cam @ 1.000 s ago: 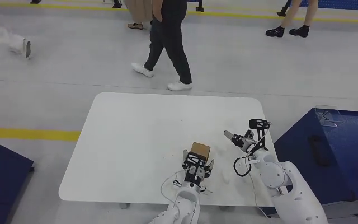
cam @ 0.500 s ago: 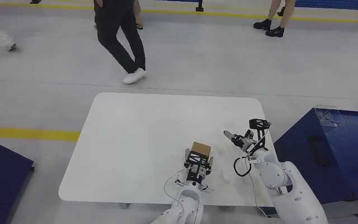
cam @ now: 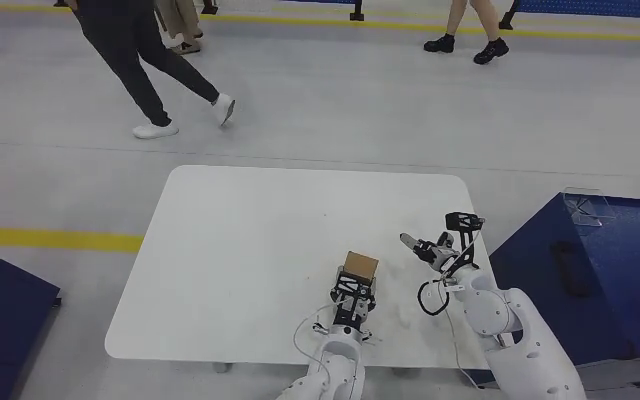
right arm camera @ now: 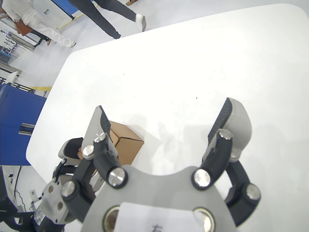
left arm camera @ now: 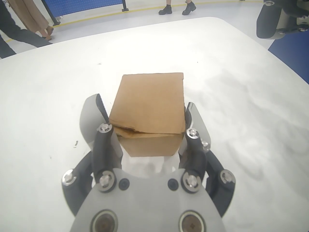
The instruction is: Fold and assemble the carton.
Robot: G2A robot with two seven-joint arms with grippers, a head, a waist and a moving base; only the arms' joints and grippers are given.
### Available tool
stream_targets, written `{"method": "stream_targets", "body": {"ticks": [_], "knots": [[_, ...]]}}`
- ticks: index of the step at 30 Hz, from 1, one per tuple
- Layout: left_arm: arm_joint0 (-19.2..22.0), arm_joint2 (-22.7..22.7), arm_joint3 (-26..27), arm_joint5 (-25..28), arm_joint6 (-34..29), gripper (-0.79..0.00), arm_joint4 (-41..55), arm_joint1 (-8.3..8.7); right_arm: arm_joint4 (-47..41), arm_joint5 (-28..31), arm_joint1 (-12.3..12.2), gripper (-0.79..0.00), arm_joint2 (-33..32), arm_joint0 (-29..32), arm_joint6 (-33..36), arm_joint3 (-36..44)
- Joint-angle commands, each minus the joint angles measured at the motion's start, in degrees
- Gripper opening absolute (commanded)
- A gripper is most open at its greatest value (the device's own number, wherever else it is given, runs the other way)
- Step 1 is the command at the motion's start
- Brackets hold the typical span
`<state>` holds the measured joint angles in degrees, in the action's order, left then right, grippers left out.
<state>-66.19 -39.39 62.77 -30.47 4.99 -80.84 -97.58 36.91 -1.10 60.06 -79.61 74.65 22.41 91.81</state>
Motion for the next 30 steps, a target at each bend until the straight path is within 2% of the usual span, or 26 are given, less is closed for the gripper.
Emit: {"method": "stream_targets", "body": {"ticks": [1, 4, 7, 9, 12, 13, 14, 17, 20, 22, 27, 28, 30], "knots": [[-0.2, -0.1, 0.2, 0.1, 0.0, -0.416, -0.4, -0.10, 0.0, 0.0, 0.0, 0.000, 0.0, 0.0, 0.0, 0.0], [-0.5, -0.2, 0.5, -0.1, -0.1, -0.477, -1.3, -0.24, 0.0, 0.0, 0.0, 0.000, 0.0, 0.0, 0.0, 0.0], [-1.0, -0.6, 1.7, -0.7, 0.1, -0.573, -1.7, -0.39, 0.0, 0.0, 0.0, 0.000, 0.0, 0.0, 0.0, 0.0], [-1.9, -1.3, 4.1, -0.8, 1.1, -0.628, 0.1, -0.54, 0.0, 0.0, 0.0, 0.000, 0.0, 0.0, 0.0, 0.0], [-3.9, -3.9, 9.0, 1.8, 3.6, -0.656, 6.5, -0.58, 0.0, 0.0, 0.0, 0.000, 0.0, 0.0, 0.0, 0.0], [-4.8, -5.0, 11.0, 3.7, 4.6, -0.770, 9.6, -0.54, 0.0, 0.0, 0.0, 0.000, 0.0, 0.0, 0.0, 0.0], [-5.7, -6.3, 12.8, 6.1, 5.0, -0.785, 12.8, -0.44, 0.0, 0.0, 0.0, 0.000, 0.0, 0.0, 0.0, 0.0], [-8.3, -10.7, 17.6, 13.9, 4.4, -0.785, 23.0, 0.03, 0.0, 0.0, 0.0, 0.000, 0.0, 0.0, 0.0, 0.0], [-9.8, -15.8, 20.4, 22.1, -0.6, -0.785, 34.8, 0.59, -0.3, 1.0, -0.1, 0.000, -0.7, 0.3, -0.3, 0.1], [-9.8, -19.2, 20.2, 25.4, -4.8, -0.785, 42.2, 0.91, -1.9, 0.5, 0.0, 0.000, -2.3, 0.7, -2.1, 0.3], [-7.2, -24.3, 14.9, 29.3, -13.5, -0.785, 57.0, 1.10, -2.2, 0.6, -0.1, 0.000, -3.6, 1.1, 0.0, 0.4], [-6.6, -24.8, 13.6, 29.7, -14.4, -0.634, 58.5, 1.11, -1.5, 0.6, -0.1, 0.000, -3.3, 1.1, 0.4, 0.4], [-5.9, -24.9, 11.7, 30.4, -15.2, -0.425, 60.6, 1.07, -0.8, 0.7, -0.1, 0.000, -3.0, 1.1, 0.8, 0.3]]}}
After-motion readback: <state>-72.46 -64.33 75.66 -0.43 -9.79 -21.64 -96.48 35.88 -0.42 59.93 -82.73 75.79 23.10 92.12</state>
